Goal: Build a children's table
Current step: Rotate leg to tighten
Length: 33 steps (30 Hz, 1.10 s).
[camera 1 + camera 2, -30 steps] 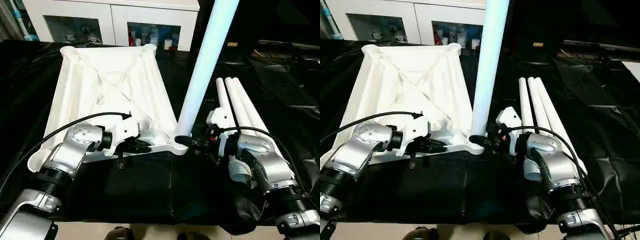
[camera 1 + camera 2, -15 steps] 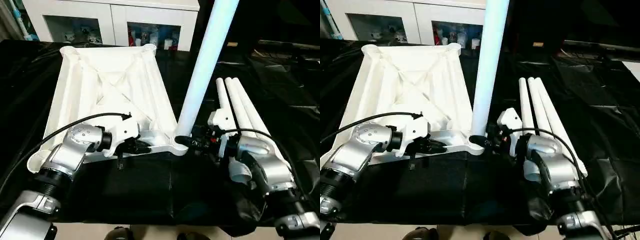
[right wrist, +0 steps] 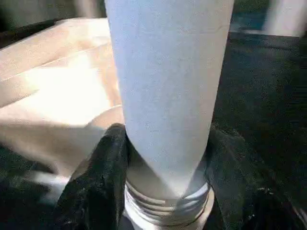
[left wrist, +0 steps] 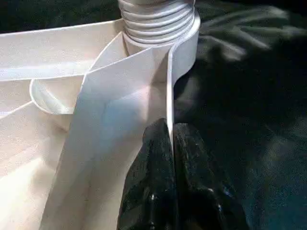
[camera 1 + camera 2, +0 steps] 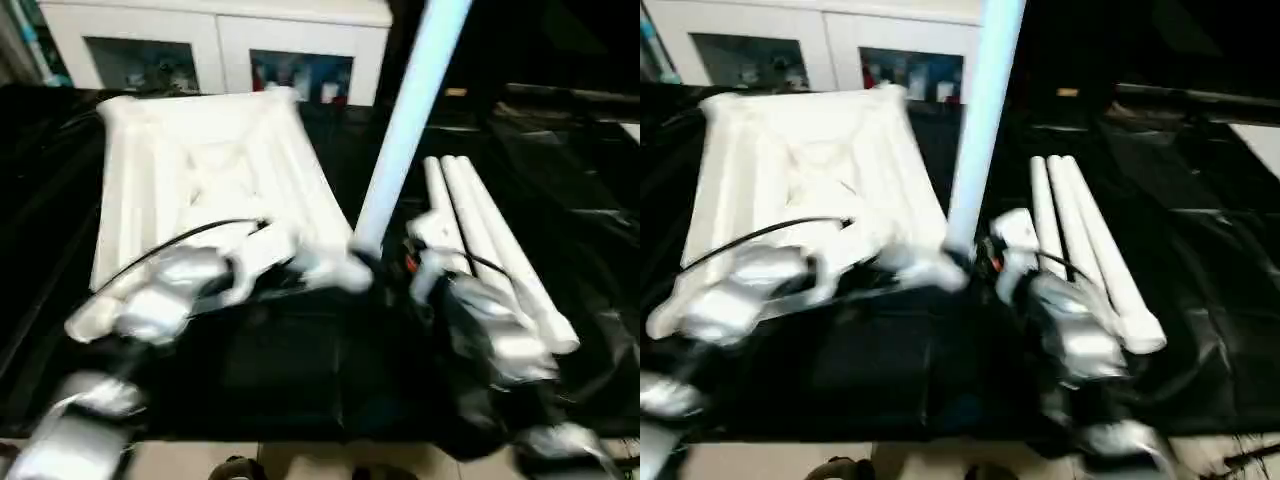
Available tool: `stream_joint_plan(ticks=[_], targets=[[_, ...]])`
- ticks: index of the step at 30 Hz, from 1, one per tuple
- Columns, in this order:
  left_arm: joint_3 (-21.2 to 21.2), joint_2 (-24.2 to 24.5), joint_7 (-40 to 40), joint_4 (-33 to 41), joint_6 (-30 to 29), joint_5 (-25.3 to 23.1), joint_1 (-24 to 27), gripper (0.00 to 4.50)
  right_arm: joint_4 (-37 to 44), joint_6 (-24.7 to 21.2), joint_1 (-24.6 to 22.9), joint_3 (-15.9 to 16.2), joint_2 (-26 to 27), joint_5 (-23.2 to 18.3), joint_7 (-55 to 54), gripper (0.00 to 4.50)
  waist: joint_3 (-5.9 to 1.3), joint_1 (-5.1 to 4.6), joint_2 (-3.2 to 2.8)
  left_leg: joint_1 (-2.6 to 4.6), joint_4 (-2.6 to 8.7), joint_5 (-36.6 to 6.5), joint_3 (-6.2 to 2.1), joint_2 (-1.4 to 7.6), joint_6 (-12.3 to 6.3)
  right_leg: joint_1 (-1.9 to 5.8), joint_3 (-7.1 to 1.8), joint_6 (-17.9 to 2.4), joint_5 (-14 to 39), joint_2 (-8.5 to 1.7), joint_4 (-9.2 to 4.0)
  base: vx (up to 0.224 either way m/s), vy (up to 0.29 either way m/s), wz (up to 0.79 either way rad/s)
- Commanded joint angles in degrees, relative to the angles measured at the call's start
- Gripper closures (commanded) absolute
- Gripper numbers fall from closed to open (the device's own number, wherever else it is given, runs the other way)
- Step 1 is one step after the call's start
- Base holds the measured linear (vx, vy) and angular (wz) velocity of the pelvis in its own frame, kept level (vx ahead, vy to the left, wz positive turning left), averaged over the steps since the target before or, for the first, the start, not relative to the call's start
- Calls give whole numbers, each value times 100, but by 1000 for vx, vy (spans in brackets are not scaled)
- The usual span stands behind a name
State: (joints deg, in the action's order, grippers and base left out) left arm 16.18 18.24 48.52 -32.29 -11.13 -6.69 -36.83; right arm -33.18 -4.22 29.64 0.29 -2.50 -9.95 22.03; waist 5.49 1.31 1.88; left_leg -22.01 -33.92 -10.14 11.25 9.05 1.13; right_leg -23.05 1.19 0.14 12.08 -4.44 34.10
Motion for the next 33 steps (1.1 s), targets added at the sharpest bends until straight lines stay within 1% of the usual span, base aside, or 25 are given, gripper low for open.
stream_joint_plan(ticks=[1,2,3,5,6,9,10,11,12,14,15,16,17,19,21,22,23,25,26,27,29,30,31,32,33], targets=[[62,-174,-635,-304,-329,-209,-38,450,-664,-262,-75,-146,216,-60,-640,246,-184,-116,-74,273,633,-3628,-396,384,639,-47,-125,-483,3677,-417,-629,0,0,0],[57,-234,-718,-323,-352,-213,-61,450,-728,-263,-7,-204,298,-110,-765,246,-193,-116,-98,284,671,-3696,-396,393,645,-31,-107,-521,3340,-397,-631,0,0,0],[76,-280,-746,-304,-397,-230,-67,450,-796,-259,71,-241,370,-132,-859,246,-193,-116,-98,284,671,-3696,-396,393,645,-31,-107,-521,3340,-397,-631,0,0,0],[148,-346,-745,-276,-443,-311,-84,450,-950,-175,261,-248,508,-90,-932,246,-204,-144,-113,281,725,-3706,-376,405,623,-5,-73,-646,2704,-386,-631,0,0,0],[173,-342,-718,-274,-427,-343,-84,450,-968,-99,300,-201,530,-48,-833,246,-201,-167,-103,269,733,-3714,-368,402,611,1,-59,-677,2592,-394,-633,0,0,0],[224,-299,-638,-247,-446,-394,-66,450,-962,143,331,-80,554,45,-470,246,-196,-149,-43,300,690,-3690,-339,393,500,-38,-74,-632,2893,-471,-690,0,0,0],[252,-264,-587,-214,-459,-403,-52,450,-942,178,328,-104,575,-53,-296,246,-198,-145,-47,289,690,-3629,-340,399,477,-29,-84,-640,2896,-486,-692,0,0,0],[255,-249,-562,-197,-476,-397,-45,450,-922,200,323,-108,572,-77,-246,190,-199,-142,-55,278,695,-3577,-339,408,464,-25,-93,-653,2861,-496,-687,0,0,0],[287,-149,-409,-97,-528,-386,3,450,-790,331,281,-80,496,-128,10,176,-206,-138,-66,247,717,-3431,-332,424,463,-11,-104,-723,2561,-480,-653,0,0,0],[315,-80,-335,-36,-537,-383,35,450,-690,389,250,-37,416,-128,162,171,-210,-140,-45,222,720,-3285,-308,431,395,4,-123,-809,2259,-474,-621,0,0,0],[323,-49,-288,-9,-527,-370,49,450,-626,402,234,-11,367,-130,249,157,-216,-142,-40,195,721,-3162,-307,433,371,30,-127,-844,2145,-479,-599,0,0,0],[327,-24,-251,13,-520,-353,60,450,-573,410,223,8,328,-135,320,142,-238,-134,-42,157,728,-2829,-288,441,320,69,-134,-933,1849,-475,-553,0,0,0],[347,64,-117,105,-537,-334,107,450,-372,360,183,16,217,-215,570,133,-240,-115,-33,166,707,-2587,-247,437,246,64,-144,-996,1657,-476,-556,0,0,0],[363,219,172,247,-466,-280,187,450,-5,185,105,187,-96,-212,1061,127,-224,-88,-5,164,678,-2431,-222,432,105,75,-158,-981,1849,-501,-585,0,0,0],[385,406,525,407,-262,-209,286,450,338,-35,1,306,-460,-266,1584,100,-237,-78,-6,123,669,-2118,-218,437,-26,120,-145,-969,1887,-492,-571,0,0,0],[391,477,654,464,-192,-177,325,450,453,-113,-40,330,-597,-307,1784,100,-245,-73,-9,140,660,-2022,-201,449,-55,110,-146,-994,1751,-481,-561,0,0,0],[437,642,1035,650,211,-25,444,450,643,-209,-138,399,-878,-360,2280,100,-245,-67,-7,147,658,-1972,-195,450,-81,111,-148,-1014,1681,-476,-565,52,-28,2],[454,776,1221,814,112,32,520,450,815,-236,-261,527,-1155,-370,2742,100,-268,-64,-2,144,645,-1784,-172,457,-168,124,-146,-1117,1428,-460,-525,57,-28,3],[466,830,1264,862,81,34,540,450,881,-236,-315,579,-1265,-377,2929,100,-285,-38,-13,186,623,-1692,-153,469,-216,107,-142,-1207,1313,-452,-520,71,-31,9],[481,878,1293,883,187,25,556,450,930,-201,-362,630,-1357,-365,3080,100,-286,-14,-7,205,595,-1562,-113,459,-277,84,-152,-1277,1125,-430,-502,71,-31,9],[462,954,1437,1000,170,106,614,450,994,-120,-452,738,-1528,-316,3359,100,-310,11,7,177,554,-1226,-93,456,-368,118,-162,-1415,738,-437,-437,80,-30,7],[454,1008,1545,1090,172,155,655,450,981,-26,-488,789,-1595,-281,3508,100,-336,23,16,133,521,-856,-88,447,-472,168,-150,-1510,289,-429,-347,80,-27,3],[449,1040,1612,1151,145,188,681,450,933,31,-480,807,-1592,-272,3576,100,-356,42,7,163,484,-568,-61,441,-589,155,-145,-1636,-175,-417,-292,78,-28,1],[449,1040,1612,1151,145,188,681,450,933,31,-480,807,-1592,-272,3576,100,-356,42,7,163,484,-568,-61,441,-589,155,-145,-1636,-175,-417,-292,66,-28,1],[450,1084,1667,1236,107,223,715,450,934,25,-470,851,-1602,-257,3628,100,-364,42,18,142,451,-253,-47,421,-750,189,-135,-1787,-637,-402,-238,66,-28,1]])
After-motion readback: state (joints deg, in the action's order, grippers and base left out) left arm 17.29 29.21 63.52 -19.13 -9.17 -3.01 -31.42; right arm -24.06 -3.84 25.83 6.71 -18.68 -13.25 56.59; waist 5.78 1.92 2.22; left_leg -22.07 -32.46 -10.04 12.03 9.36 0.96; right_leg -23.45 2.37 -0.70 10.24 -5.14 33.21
